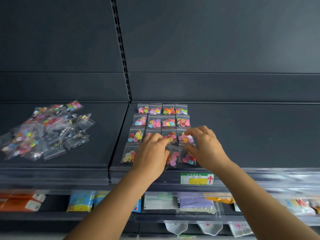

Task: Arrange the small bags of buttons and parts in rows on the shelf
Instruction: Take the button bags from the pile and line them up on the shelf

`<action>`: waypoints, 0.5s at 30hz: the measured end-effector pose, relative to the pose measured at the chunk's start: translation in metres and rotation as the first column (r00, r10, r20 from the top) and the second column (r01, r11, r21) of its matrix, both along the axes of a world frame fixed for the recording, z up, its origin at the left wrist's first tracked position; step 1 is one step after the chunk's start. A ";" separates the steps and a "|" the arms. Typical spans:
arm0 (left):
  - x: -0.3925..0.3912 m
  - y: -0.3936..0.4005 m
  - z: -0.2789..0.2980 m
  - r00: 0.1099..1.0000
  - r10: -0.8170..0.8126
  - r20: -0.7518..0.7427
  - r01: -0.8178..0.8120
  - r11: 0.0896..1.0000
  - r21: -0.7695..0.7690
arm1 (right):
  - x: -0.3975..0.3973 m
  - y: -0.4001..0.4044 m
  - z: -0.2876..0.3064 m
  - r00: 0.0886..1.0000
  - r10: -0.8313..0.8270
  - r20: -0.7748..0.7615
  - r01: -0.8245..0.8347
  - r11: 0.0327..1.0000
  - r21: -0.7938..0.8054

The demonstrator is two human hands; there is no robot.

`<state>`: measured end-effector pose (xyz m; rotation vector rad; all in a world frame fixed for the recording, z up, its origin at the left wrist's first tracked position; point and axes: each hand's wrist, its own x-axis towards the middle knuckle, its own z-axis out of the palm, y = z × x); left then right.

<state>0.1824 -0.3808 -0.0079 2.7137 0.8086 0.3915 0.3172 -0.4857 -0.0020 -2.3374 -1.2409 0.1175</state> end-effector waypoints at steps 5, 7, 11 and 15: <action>-0.003 -0.002 -0.003 0.971 -0.220 -0.092 0.216 0.975 -0.053 | -0.005 -0.010 -0.003 0.995 0.101 -0.012 -0.101 0.989 -0.104; -0.003 -0.003 -0.004 0.969 -0.220 -0.110 0.213 0.974 -0.071 | -0.007 -0.013 -0.003 0.992 0.123 -0.006 -0.123 0.983 -0.134; -0.002 -0.004 -0.006 0.982 -0.147 -0.120 0.143 0.989 -0.044 | -0.008 -0.015 -0.001 0.993 0.118 -0.001 -0.117 0.983 -0.140; 0.000 -0.006 -0.007 0.986 -0.133 -0.104 0.129 0.991 -0.041 | -0.010 -0.015 0.000 0.987 0.158 0.019 -0.152 0.974 -0.170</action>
